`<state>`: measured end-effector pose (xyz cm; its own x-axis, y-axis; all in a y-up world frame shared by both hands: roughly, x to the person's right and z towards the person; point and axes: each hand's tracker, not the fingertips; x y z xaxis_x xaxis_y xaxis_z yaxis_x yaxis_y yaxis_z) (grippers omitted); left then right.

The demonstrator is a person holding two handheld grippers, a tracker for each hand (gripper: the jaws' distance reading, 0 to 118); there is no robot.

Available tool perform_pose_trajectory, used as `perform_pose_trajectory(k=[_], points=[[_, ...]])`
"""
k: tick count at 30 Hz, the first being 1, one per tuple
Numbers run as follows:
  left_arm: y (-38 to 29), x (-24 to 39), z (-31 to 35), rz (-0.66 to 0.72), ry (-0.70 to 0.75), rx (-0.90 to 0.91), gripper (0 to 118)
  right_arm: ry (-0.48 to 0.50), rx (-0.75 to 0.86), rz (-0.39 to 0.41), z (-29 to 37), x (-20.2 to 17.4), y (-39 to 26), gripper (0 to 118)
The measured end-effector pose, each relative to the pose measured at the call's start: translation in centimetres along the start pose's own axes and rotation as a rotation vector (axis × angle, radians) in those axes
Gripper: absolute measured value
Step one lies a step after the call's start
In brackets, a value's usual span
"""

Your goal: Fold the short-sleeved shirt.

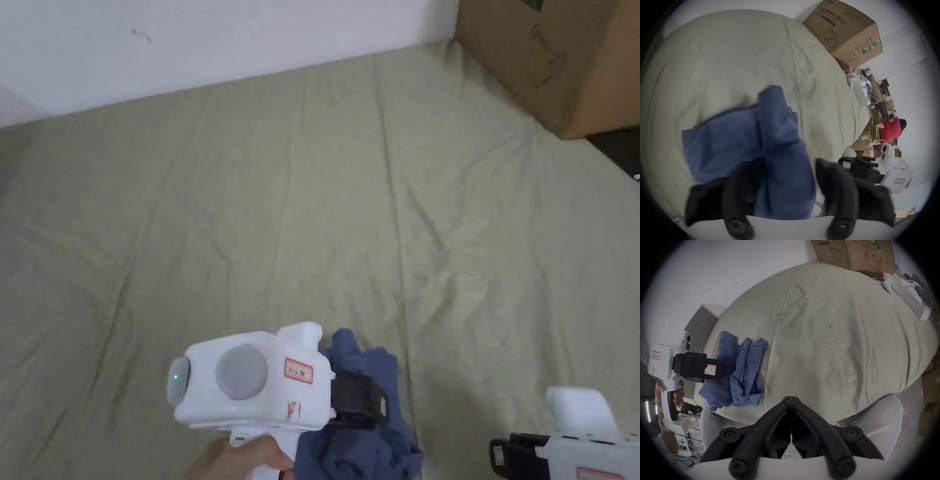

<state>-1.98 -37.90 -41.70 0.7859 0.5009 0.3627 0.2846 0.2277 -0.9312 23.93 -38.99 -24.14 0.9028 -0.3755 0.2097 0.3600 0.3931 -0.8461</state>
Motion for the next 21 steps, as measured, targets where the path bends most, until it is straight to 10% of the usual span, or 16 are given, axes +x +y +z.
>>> perform_pose_trajectory(k=[2,9,10,14,21], points=[[-0.4,0.1,1.2,0.010,-0.026,0.017,98,-0.002,-0.001,-0.007,0.1,0.2,-0.2,0],[-1.3,-4.6,6.8,0.188,-0.051,0.177,96,0.005,-0.003,-0.009,-0.5,0.5,0.0,0],[-1.5,-5.2,7.4,0.220,-0.056,0.191,91,0.009,-0.003,-0.014,-0.6,0.5,0.0,0],[-2.7,-7.9,7.1,0.330,-0.023,0.217,8,0.028,-0.006,-0.015,-0.9,0.2,0.0,0],[-3.1,-6.3,2.6,0.291,-0.116,0.161,8,0.025,-0.015,-0.006,-1.2,0.4,-0.1,0]])
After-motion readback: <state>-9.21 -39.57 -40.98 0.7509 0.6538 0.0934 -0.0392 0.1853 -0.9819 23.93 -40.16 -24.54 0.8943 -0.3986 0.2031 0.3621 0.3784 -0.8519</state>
